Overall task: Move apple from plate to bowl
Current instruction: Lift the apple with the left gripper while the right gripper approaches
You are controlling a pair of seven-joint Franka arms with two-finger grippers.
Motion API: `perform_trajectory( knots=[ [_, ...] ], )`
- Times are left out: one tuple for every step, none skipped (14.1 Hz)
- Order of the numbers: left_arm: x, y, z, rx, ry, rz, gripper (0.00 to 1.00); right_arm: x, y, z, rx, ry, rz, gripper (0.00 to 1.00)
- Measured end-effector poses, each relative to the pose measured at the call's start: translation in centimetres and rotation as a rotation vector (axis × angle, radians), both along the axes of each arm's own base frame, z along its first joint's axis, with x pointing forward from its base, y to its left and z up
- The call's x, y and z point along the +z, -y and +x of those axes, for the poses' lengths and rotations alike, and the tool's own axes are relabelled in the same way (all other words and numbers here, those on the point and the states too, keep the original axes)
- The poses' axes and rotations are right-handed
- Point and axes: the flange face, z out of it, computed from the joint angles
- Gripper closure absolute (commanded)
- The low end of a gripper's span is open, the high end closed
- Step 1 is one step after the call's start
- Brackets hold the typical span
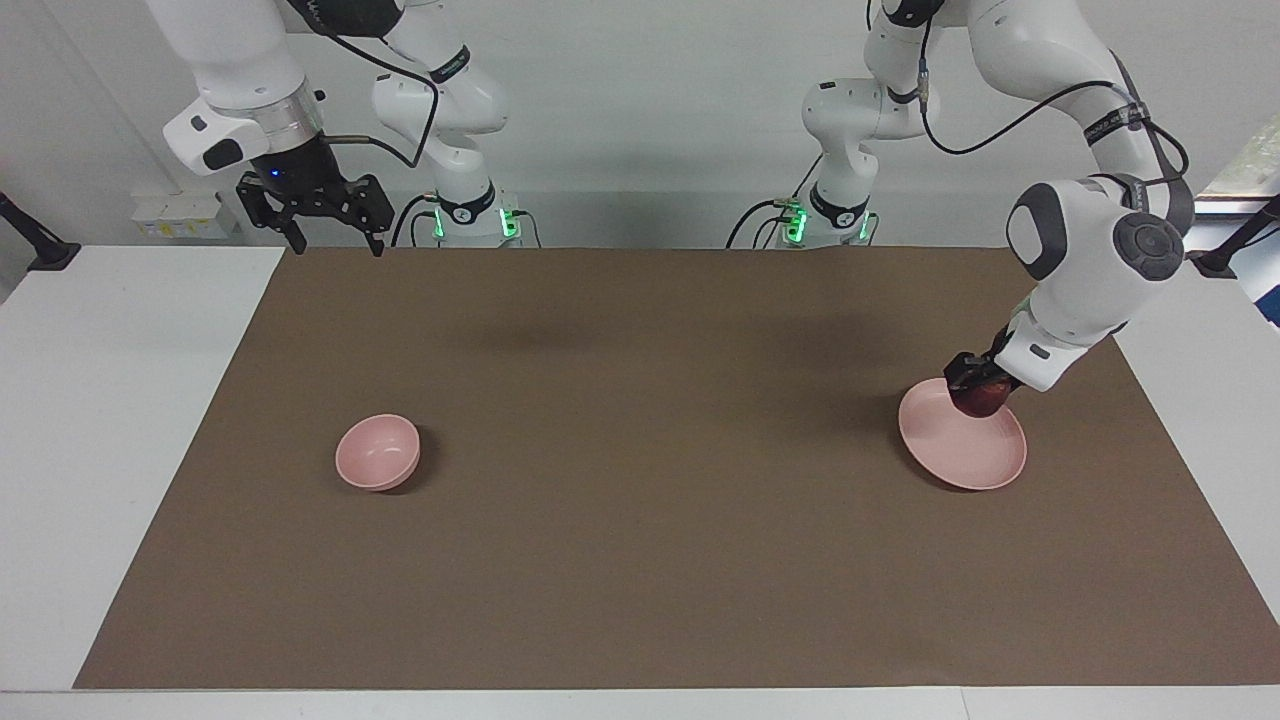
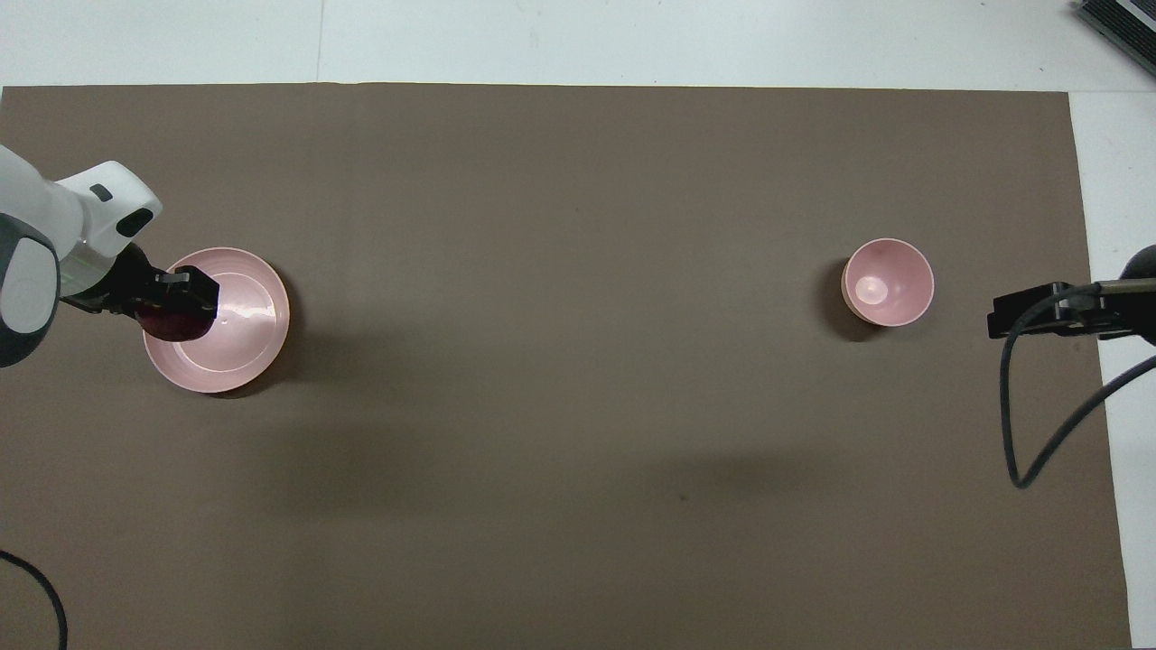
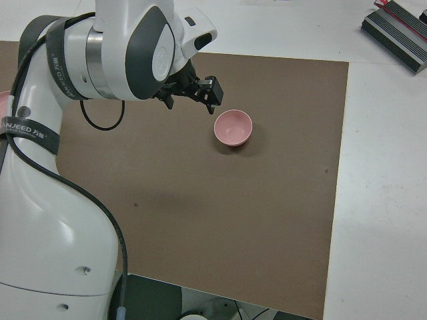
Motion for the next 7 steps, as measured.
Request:
perform_trajectory(
  knots=[
    [0.8,0.3,-0.1,0.013,-0.020,-0.032,1.00,0.0,0.0,-0.1,0.000,-0.006,0.000,0.00],
    [1.7,0.7,-0.3,0.026,-0.052,-0.069,1.00,-0.1,0.0,-0.2,-0.001,-0.020,0.000,0.00],
    [2.6,1.0,-0.4,0.043,-0.081,-0.100,1.00,-0.2,-0.1,-0.4,-0.001,-0.029,0.007,0.00],
    [3.3,1.4,-0.5,0.078,-0.103,-0.128,1.00,-0.2,-0.4,-0.4,0.000,-0.033,0.041,0.00],
    [3.7,2.0,-0.6,0.133,-0.120,-0.162,1.00,-0.2,-0.9,-0.4,-0.002,-0.034,0.104,0.00],
    [3.9,2.6,-0.5,0.195,-0.135,-0.199,1.00,-0.3,-1.2,-0.4,-0.007,-0.037,0.171,0.00],
    [3.9,3.3,-0.5,0.255,-0.152,-0.231,1.00,-0.4,-1.5,-0.4,-0.012,-0.041,0.232,0.00]
  ],
)
